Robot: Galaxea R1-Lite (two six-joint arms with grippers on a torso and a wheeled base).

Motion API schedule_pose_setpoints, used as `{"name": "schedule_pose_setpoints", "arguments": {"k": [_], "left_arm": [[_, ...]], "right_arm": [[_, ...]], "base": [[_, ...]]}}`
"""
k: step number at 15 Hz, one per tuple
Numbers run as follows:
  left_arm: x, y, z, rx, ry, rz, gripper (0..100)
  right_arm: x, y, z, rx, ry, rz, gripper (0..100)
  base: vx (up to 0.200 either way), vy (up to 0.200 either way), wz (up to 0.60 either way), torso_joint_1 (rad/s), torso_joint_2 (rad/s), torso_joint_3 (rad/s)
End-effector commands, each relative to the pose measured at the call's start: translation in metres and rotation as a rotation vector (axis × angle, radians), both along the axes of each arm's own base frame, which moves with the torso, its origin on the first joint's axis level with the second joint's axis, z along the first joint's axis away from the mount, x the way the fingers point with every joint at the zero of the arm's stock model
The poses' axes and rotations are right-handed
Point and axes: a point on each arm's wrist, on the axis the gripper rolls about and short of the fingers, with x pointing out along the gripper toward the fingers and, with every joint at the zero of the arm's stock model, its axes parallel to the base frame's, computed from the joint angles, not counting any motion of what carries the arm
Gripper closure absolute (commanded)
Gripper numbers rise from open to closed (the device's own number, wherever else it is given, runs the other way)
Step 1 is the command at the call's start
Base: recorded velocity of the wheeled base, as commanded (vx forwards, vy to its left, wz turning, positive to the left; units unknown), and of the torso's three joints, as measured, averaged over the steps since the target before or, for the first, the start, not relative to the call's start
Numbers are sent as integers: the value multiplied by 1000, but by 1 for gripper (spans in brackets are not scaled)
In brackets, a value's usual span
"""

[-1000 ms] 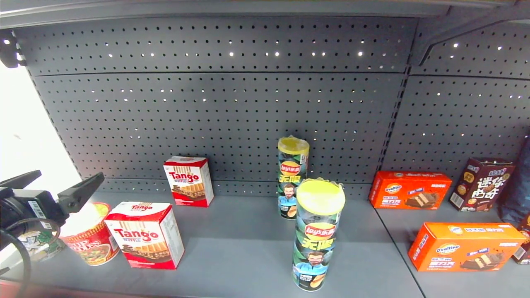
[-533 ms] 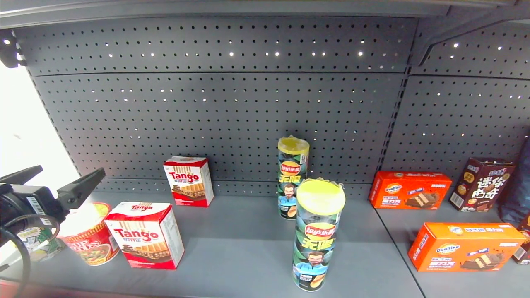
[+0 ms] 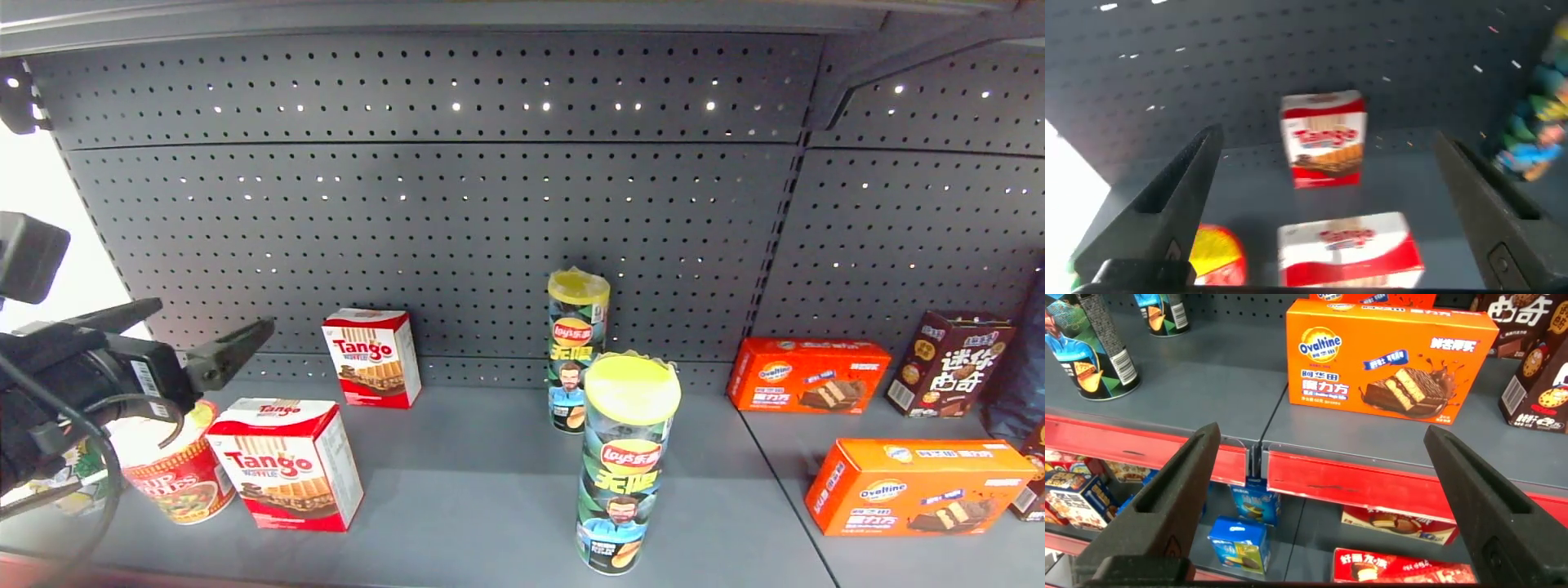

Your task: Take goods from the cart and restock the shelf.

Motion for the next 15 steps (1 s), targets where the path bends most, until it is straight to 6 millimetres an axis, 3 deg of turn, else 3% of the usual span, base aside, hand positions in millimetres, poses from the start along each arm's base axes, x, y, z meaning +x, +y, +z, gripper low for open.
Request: {"name": "schedule_pose_setpoints", "arguments": {"k": [1, 6, 9, 15], "left_arm": [[6, -15, -6, 34, 34, -85, 0], [8, -61, -24, 94, 102, -312, 0], [7, -78, -23, 106, 98, -391, 0], [2, -118, -45, 157, 184, -547, 0]], "right_arm": [[0, 0, 0, -1, 1, 1, 0], [0, 0, 0, -1, 3, 1, 0], [0, 0, 0, -1, 1, 1, 0], [0, 0, 0, -2, 1, 5, 0]], "base": [[0, 0, 0, 0, 0, 0], [0, 0, 0, 0, 0, 0], [0, 0, 0, 0, 0, 0], [0, 0, 0, 0, 0, 0]]}}
